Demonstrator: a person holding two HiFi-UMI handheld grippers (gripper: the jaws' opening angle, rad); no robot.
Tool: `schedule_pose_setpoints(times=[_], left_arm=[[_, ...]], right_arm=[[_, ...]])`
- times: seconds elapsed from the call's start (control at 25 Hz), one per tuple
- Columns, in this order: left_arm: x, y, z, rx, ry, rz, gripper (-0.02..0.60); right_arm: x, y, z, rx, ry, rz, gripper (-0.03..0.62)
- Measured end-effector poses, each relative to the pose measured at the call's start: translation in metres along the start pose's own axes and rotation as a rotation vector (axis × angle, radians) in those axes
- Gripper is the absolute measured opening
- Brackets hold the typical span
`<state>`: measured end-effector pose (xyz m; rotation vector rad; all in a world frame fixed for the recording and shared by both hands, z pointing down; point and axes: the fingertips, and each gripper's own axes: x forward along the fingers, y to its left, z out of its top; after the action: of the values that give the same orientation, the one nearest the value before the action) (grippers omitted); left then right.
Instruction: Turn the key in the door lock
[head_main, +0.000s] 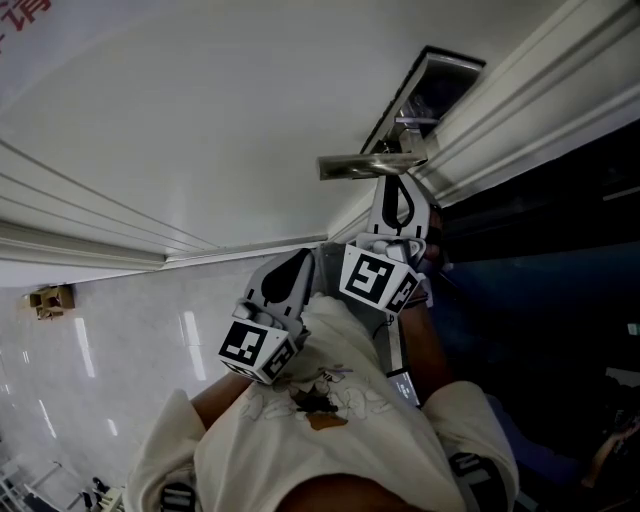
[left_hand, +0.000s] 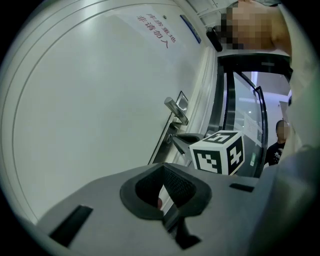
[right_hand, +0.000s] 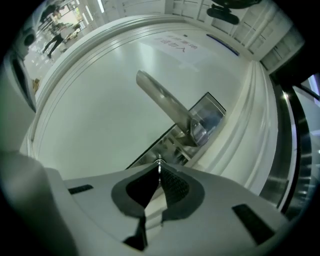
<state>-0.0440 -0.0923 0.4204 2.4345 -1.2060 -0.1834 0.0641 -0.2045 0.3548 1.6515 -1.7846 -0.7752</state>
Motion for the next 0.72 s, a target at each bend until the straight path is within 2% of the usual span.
schedule_pose_setpoints(times=[0.16, 0.4, 0.72], left_arm=[[0.0038, -0.0026, -0.0022, 0.001, 0.01, -0.011, 0.005], [0.0087, -0.0056, -0.0072, -0.004, 0.026, -0.023, 0.005], [0.0098, -0.0049, -0.0104, -0.008, 0.041, -0.024, 0.005]], right_arm=[[0.0006, -0.0018, -0.0002, 0.216, -0.016, 0.043, 0.014], [0.0016, -0.0045, -0.0016, 0.433, -0.046, 0.068, 0.014], [0.0023, -0.0088, -0.0075, 0.793, -0.067, 0.137, 0.015]])
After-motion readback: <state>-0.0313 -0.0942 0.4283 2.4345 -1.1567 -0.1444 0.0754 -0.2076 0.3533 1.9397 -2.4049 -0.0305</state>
